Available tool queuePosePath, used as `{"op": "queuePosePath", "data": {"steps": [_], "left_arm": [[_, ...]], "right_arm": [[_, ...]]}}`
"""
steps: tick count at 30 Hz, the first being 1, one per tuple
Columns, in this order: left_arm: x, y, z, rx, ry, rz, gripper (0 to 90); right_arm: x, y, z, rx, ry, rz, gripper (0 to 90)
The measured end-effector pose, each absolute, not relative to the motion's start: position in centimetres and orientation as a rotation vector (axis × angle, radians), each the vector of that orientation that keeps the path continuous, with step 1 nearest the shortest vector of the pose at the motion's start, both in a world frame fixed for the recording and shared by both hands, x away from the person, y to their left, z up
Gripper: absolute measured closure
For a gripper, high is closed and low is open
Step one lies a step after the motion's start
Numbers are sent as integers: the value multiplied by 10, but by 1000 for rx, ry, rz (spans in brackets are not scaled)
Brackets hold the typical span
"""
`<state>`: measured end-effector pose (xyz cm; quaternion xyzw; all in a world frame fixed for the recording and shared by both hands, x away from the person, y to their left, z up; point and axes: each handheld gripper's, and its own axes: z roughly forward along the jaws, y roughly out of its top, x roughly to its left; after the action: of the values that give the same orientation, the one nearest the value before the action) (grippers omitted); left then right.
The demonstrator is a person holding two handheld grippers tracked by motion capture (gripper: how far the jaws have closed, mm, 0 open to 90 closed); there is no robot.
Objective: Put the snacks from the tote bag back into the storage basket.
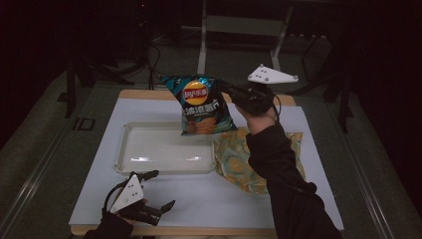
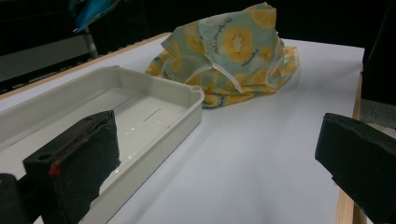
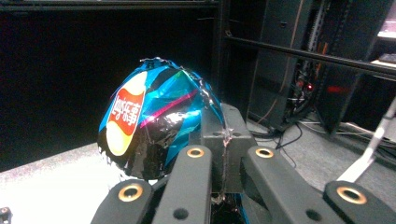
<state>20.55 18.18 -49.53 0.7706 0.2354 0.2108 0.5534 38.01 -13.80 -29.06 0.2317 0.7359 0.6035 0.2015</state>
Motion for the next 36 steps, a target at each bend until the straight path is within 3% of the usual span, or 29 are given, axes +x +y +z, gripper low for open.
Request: {"op": "queuePosePath", "data": {"steps": [23, 36], "left_arm": [[203, 182, -494, 1816, 543, 496, 2], [203, 182, -495, 1828, 535, 496, 2]], "right_arm": [[382, -49, -356, 702, 2118, 1757, 900], [382, -42, -401, 781, 2208, 1756, 900]]}}
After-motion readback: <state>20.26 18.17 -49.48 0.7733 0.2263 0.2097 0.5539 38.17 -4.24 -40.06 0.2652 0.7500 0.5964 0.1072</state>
